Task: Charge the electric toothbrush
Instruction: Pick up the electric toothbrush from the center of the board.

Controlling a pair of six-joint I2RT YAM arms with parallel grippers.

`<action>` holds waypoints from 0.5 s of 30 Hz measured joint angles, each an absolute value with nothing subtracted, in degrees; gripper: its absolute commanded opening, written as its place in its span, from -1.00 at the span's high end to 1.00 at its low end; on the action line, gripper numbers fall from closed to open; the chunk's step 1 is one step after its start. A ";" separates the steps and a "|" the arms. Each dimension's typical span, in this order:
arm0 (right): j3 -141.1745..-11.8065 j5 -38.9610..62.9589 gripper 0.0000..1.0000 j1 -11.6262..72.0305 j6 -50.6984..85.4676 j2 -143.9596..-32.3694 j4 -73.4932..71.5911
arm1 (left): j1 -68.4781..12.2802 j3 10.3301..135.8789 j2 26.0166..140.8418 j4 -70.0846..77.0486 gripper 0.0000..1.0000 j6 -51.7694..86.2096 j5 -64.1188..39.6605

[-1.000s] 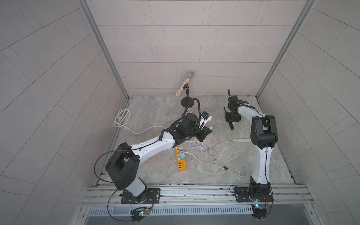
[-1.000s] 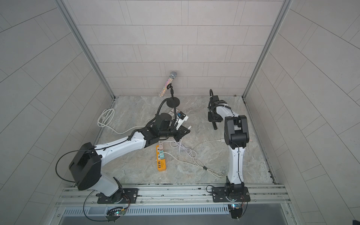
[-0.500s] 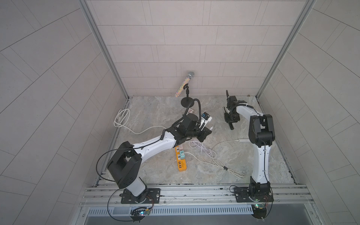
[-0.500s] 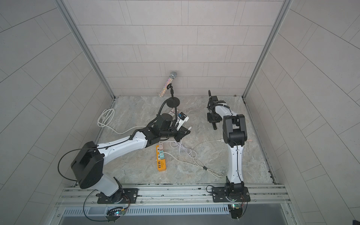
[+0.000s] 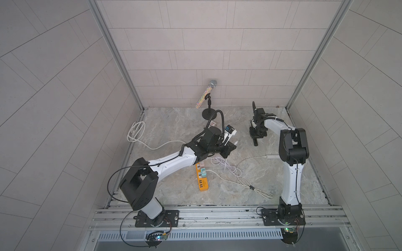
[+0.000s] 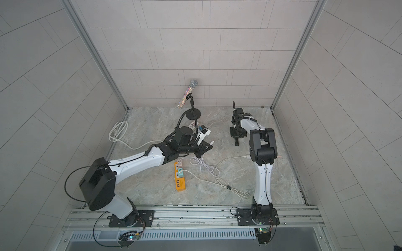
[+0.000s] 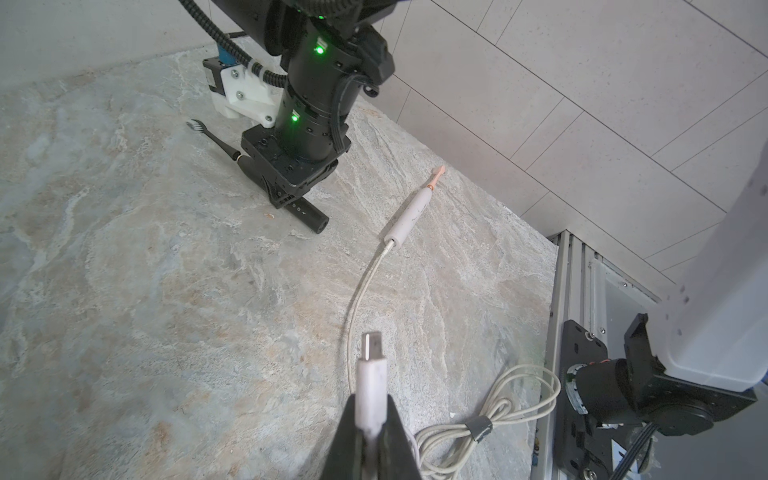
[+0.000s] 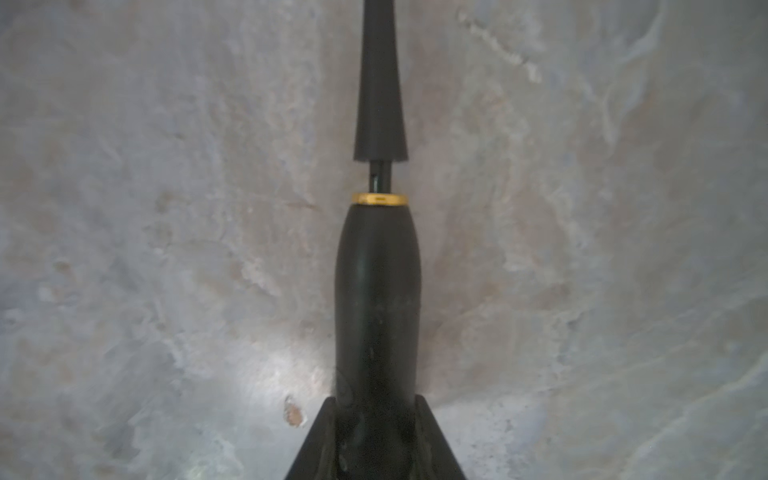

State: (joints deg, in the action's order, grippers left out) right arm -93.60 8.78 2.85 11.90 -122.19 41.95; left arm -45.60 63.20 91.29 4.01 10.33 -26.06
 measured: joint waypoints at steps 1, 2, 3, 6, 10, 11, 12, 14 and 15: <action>-91.26 10.50 0.68 2.85 12.78 -120.03 40.86 | -45.60 63.20 91.20 4.08 1.00 11.11 -26.04; -89.25 12.01 0.68 2.85 13.72 -117.78 39.94 | -45.60 63.20 91.05 4.10 1.00 11.88 -25.98; -87.18 13.58 0.68 2.85 14.85 -115.07 38.79 | -45.60 63.13 90.78 4.14 1.00 12.71 -25.85; -81.95 17.67 0.68 2.85 19.22 -105.95 34.26 | -45.60 62.48 88.92 4.86 1.00 15.68 -25.85; -74.83 22.98 0.69 2.85 27.24 -92.40 25.67 | -45.76 60.10 85.62 8.67 1.00 20.62 -26.00; -72.93 24.23 0.68 2.85 29.39 -89.34 23.20 | -45.84 59.61 84.99 9.65 1.00 21.80 -26.15; -70.65 25.45 0.68 2.85 31.83 -86.19 20.29 | -46.09 59.29 84.40 10.50 1.00 23.03 -26.37; -65.67 27.51 0.68 3.03 37.43 -80.20 14.00 | -46.81 59.05 83.83 11.97 1.00 24.93 -26.68; -62.98 28.16 0.68 3.31 40.36 -77.49 10.59 | -47.33 59.00 83.70 12.82 1.00 25.91 -26.92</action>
State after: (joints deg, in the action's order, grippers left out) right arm -62.98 28.16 3.31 40.36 -77.49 10.59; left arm -47.33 59.00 83.70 12.82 25.91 -26.92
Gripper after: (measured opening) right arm 0.274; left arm 0.084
